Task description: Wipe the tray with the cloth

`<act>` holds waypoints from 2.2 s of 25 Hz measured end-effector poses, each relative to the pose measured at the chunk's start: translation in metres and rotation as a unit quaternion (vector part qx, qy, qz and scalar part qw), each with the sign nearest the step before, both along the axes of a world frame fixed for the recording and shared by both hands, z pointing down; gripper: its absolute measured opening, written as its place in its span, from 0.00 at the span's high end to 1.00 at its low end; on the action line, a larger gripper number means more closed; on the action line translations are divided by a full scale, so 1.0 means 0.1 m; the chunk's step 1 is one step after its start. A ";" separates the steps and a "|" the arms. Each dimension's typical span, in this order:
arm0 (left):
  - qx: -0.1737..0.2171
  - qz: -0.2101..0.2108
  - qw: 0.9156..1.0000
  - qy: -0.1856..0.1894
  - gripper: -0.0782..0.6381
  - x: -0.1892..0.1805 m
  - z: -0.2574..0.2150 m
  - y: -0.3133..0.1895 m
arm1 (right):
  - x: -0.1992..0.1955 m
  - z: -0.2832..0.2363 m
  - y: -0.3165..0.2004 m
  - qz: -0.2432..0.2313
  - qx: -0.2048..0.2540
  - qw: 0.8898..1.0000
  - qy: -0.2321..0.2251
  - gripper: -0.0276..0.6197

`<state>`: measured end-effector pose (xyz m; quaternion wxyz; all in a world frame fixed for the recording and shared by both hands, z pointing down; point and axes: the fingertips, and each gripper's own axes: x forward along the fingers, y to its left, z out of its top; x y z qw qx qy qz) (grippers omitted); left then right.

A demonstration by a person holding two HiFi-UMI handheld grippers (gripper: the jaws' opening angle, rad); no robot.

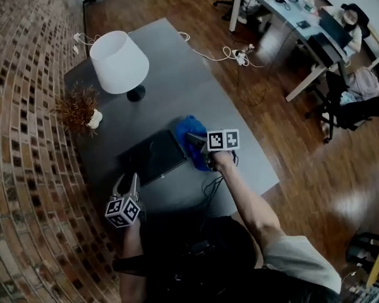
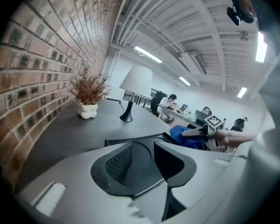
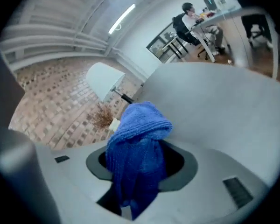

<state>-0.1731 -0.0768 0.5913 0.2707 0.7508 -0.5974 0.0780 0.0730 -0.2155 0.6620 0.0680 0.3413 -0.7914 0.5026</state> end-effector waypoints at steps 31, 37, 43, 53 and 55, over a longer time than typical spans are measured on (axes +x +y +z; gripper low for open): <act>-0.057 -0.002 0.995 -0.085 0.67 0.19 0.45 0.01 | -0.03 0.42 1.32 -0.219 -0.142 0.965 0.025 0.66; -0.079 -0.046 0.992 0.086 0.71 0.21 0.26 0.51 | 0.26 -0.06 0.86 -0.230 0.033 0.960 0.158 0.66; -0.101 -0.085 0.954 0.268 0.67 0.50 0.52 0.68 | -0.98 -0.37 -0.48 -0.306 0.170 0.909 0.225 0.65; -0.073 -0.133 0.948 0.281 0.60 -0.04 0.58 0.26 | -0.91 0.30 0.17 -0.404 -0.065 0.891 0.196 0.67; -0.070 -0.124 0.951 0.275 0.59 -0.15 0.56 0.05 | -0.71 0.36 0.63 -0.405 -0.073 0.894 0.177 0.67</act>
